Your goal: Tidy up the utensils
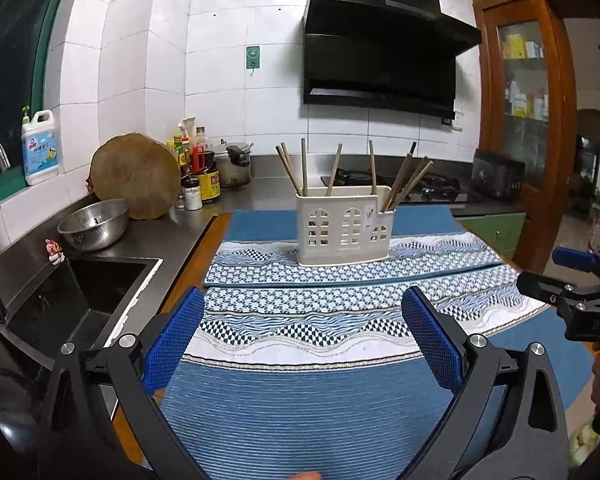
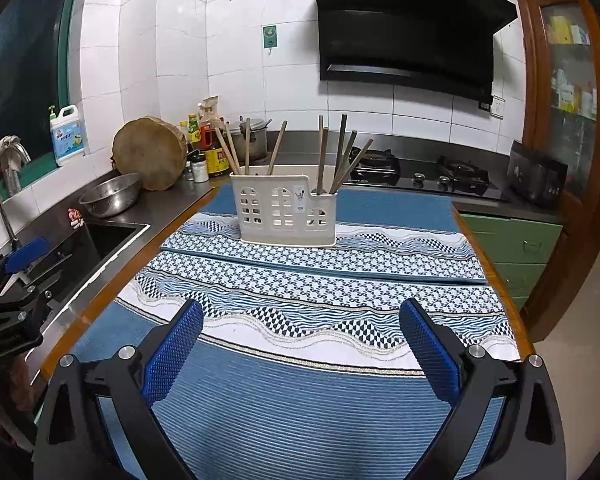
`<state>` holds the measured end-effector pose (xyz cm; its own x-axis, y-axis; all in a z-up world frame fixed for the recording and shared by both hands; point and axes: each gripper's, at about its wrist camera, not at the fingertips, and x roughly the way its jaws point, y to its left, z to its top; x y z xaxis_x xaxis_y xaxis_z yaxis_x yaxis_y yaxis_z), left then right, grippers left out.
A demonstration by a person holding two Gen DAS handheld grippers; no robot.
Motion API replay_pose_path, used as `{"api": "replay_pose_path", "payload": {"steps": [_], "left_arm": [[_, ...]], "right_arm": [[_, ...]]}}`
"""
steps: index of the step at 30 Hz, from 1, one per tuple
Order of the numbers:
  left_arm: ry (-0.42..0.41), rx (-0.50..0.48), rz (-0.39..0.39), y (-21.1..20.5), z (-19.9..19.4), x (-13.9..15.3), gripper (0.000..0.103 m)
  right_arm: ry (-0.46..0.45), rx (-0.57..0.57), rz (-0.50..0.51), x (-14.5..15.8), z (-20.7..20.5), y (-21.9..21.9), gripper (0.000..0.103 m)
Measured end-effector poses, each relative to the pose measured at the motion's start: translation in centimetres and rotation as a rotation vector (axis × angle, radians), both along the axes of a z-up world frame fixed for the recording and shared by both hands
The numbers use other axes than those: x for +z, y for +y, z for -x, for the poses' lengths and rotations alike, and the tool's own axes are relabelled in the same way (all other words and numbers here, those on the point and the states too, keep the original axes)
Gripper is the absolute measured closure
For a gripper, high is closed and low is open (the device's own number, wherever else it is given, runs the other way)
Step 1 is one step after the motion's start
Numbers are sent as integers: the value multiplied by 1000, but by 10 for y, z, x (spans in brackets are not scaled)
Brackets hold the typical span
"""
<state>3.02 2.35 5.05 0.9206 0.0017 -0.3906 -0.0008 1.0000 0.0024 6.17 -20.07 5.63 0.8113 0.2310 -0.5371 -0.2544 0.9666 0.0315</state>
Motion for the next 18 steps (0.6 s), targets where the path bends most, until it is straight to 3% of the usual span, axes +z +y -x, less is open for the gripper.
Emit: {"api": "replay_pose_path", "payload": {"steps": [18], "left_arm": [[42, -9, -29, -5, -2, -11, 5]], "right_arm": [[11, 18, -1, -3, 4, 8, 7]]}}
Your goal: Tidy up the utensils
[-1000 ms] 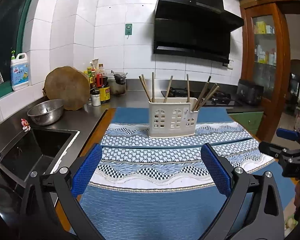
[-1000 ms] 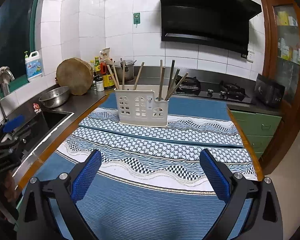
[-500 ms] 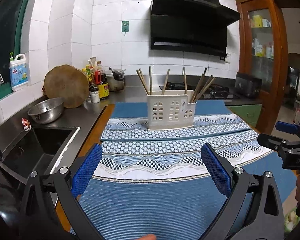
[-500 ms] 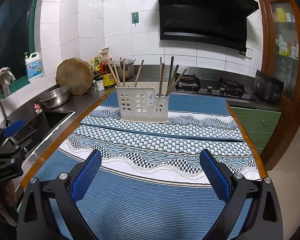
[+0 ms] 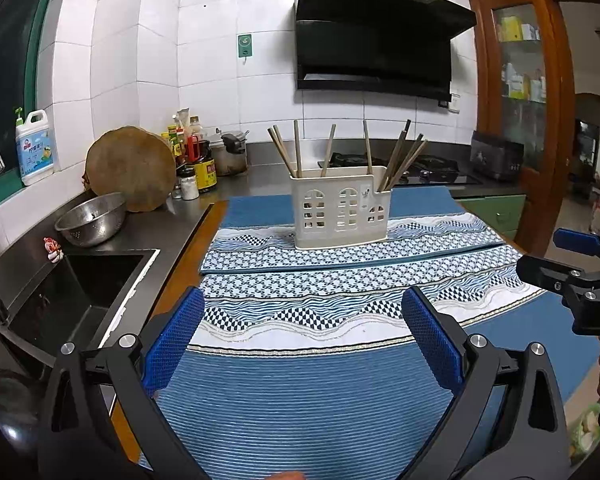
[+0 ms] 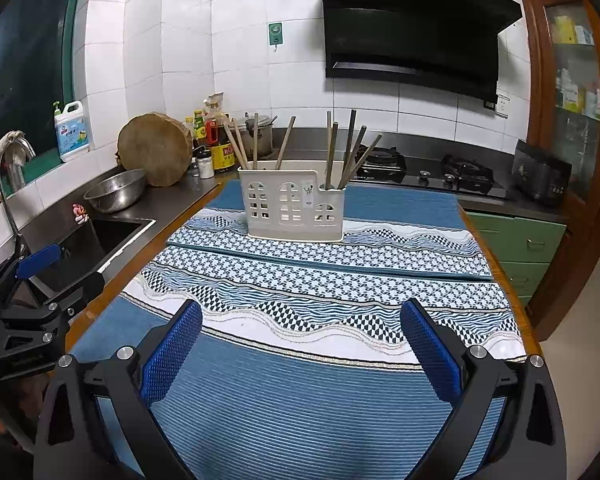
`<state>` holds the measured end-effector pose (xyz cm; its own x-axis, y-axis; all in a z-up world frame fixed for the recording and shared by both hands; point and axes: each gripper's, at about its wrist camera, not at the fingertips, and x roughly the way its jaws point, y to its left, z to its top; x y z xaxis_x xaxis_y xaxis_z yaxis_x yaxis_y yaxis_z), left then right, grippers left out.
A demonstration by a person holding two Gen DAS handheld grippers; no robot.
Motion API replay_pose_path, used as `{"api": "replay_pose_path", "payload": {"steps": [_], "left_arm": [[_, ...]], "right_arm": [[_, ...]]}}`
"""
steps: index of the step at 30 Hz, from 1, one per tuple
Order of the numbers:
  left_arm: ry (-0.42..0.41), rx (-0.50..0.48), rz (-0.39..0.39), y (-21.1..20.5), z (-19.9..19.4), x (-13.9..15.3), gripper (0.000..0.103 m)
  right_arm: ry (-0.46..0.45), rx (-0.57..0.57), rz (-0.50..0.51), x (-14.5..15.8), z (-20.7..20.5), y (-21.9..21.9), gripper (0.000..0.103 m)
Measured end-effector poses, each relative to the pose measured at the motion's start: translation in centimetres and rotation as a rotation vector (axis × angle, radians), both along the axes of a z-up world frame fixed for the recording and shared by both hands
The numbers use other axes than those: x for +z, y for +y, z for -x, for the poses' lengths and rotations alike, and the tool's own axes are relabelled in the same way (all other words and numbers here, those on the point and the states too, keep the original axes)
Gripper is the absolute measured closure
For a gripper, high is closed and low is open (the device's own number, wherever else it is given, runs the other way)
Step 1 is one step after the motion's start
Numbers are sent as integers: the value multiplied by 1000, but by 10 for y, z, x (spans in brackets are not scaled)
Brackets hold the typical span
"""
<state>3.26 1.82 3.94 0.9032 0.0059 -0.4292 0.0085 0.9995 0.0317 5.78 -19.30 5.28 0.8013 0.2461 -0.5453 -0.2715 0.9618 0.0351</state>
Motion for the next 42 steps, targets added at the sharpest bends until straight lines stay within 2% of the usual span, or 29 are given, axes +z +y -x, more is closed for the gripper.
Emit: {"api": "replay_pose_path", "payload": {"steps": [42], "left_arm": [[23, 3, 17, 6, -8, -5, 5]], "right_arm": [[22, 11, 12, -8, -5, 7, 7]]}}
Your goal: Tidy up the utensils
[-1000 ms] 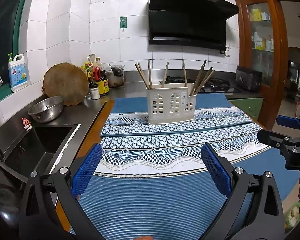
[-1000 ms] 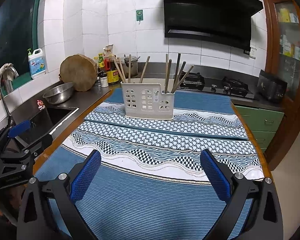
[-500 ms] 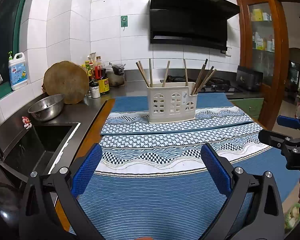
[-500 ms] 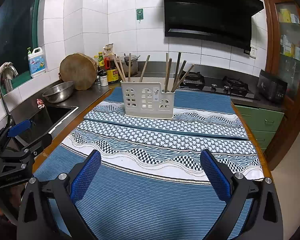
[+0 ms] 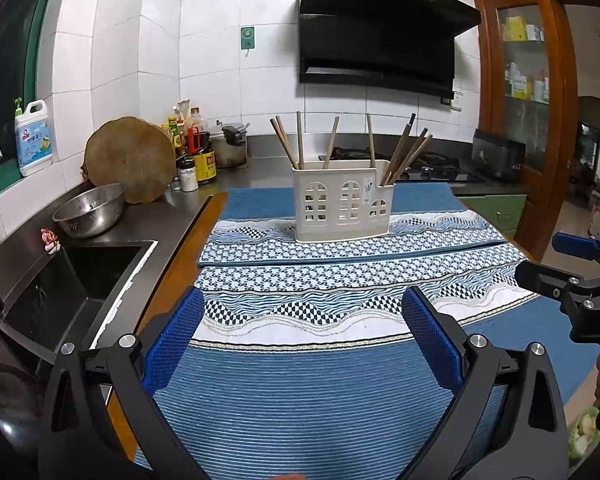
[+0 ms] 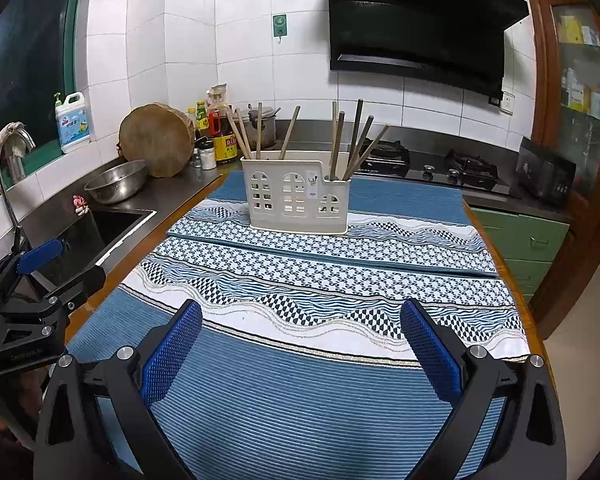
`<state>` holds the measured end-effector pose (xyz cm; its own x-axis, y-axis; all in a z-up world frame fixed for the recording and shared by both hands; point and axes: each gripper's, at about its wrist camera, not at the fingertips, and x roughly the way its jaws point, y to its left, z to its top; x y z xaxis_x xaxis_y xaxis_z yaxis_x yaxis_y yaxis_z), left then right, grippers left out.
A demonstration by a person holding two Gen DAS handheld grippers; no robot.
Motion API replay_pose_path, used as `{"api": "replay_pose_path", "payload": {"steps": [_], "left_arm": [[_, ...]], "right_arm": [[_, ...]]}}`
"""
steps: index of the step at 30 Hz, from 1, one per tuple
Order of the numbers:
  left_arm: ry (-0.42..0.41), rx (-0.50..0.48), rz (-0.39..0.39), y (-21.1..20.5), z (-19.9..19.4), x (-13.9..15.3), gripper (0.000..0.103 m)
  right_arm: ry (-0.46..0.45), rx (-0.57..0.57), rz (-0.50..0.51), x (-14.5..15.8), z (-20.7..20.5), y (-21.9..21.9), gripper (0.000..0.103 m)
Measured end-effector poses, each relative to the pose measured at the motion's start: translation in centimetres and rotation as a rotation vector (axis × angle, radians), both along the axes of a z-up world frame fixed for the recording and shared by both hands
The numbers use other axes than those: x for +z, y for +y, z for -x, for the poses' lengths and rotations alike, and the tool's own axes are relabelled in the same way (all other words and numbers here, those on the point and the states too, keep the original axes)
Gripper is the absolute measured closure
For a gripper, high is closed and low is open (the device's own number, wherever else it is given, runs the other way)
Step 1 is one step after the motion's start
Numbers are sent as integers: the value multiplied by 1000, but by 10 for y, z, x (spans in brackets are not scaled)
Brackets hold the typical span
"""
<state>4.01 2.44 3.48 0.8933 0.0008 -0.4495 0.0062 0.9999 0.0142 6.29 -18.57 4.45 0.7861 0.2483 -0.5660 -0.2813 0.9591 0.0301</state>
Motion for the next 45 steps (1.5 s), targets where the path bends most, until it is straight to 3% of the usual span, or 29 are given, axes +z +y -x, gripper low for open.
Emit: {"api": "replay_pose_path", "payload": {"steps": [45], "left_arm": [[22, 1, 7, 1, -5, -6, 5]], "right_arm": [[18, 14, 11, -6, -3, 7, 7]]}}
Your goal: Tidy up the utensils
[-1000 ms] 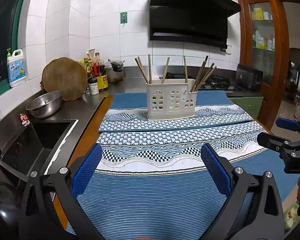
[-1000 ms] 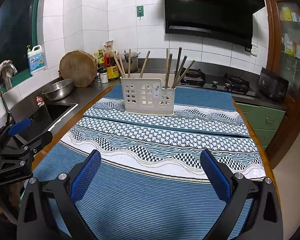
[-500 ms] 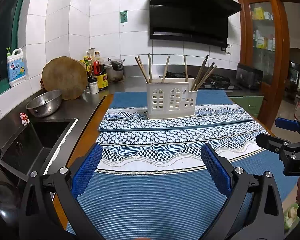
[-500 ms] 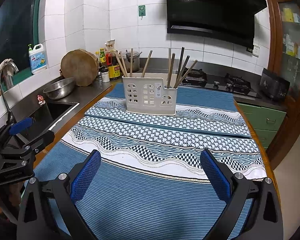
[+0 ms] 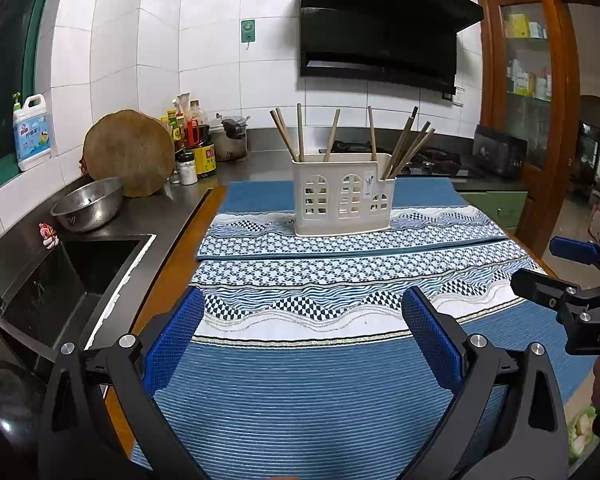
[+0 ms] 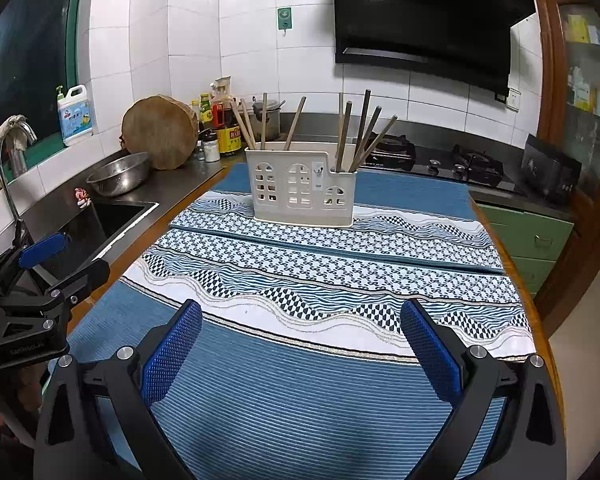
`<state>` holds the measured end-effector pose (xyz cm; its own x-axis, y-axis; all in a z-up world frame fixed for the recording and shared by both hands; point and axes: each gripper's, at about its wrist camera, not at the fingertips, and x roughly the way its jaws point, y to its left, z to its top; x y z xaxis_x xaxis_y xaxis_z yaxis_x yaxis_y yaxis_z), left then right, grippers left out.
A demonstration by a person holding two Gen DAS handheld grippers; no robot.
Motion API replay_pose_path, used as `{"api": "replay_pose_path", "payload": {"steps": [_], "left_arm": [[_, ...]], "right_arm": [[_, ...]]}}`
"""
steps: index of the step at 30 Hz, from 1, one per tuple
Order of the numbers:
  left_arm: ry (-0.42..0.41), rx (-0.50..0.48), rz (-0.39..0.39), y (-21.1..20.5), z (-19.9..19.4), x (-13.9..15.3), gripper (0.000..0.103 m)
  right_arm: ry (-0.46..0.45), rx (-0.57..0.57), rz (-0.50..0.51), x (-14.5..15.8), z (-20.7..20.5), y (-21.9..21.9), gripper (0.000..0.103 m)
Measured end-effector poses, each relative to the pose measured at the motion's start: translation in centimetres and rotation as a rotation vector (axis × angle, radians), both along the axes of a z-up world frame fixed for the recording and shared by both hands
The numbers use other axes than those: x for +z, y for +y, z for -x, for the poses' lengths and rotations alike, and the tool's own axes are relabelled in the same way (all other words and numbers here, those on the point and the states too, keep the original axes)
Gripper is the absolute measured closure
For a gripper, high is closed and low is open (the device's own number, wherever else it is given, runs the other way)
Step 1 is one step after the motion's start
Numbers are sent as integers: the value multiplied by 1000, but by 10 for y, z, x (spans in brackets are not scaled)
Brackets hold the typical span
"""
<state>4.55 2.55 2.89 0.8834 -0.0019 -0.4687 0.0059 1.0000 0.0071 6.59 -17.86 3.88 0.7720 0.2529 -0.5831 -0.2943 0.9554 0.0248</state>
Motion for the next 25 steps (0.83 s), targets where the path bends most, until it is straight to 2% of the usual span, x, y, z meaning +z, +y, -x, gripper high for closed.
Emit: {"api": "replay_pose_path", "payload": {"steps": [25], "left_arm": [[-3, -7, 9, 0, 1, 0, 5]], "right_arm": [[5, -5, -8, -2, -1, -2, 7]]}}
